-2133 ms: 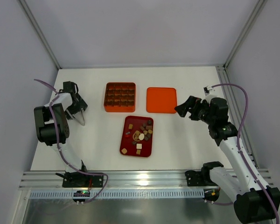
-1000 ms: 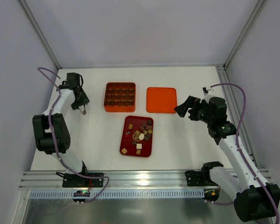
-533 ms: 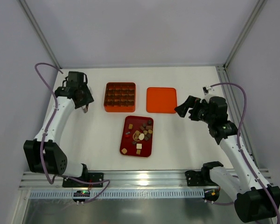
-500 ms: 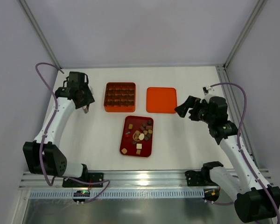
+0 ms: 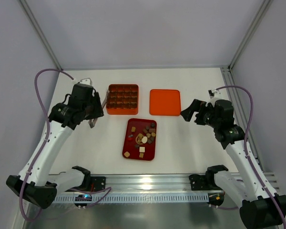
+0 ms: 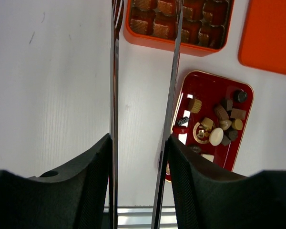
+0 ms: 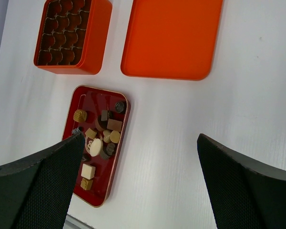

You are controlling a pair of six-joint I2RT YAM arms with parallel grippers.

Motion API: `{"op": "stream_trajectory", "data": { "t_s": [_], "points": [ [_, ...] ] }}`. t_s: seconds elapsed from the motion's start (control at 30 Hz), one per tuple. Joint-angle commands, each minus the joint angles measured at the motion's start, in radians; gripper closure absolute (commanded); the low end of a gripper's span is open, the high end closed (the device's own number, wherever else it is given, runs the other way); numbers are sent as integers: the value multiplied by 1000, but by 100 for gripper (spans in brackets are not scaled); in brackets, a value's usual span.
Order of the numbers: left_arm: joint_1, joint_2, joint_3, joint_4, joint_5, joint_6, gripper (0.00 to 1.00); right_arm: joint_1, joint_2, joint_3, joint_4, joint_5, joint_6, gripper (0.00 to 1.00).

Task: Pack the chocolate

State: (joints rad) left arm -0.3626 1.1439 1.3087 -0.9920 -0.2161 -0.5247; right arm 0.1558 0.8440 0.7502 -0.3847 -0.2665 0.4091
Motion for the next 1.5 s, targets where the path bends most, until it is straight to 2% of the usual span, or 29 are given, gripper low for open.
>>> {"op": "stream_trajectory", "data": {
  "t_s": [0.0,0.33,0.6,1.07,1.47],
  "points": [
    [-41,-55,4,-65,44,-14,52,7,-23,41,0,32,-12,0],
    [-205,-139,-95,-89,100,-40,55,33,9,28,29,49,13,0],
    [-390,-52,-114,-56,28,-81,55,51,12,20,40,61,19,0],
    [-489,100,-152,44,-34,-100,55,64,-11,-6,35,59,20,0],
    [-535,162,-197,70,-80,-115,57,65,-11,-15,41,58,23,0]
  ]
}}
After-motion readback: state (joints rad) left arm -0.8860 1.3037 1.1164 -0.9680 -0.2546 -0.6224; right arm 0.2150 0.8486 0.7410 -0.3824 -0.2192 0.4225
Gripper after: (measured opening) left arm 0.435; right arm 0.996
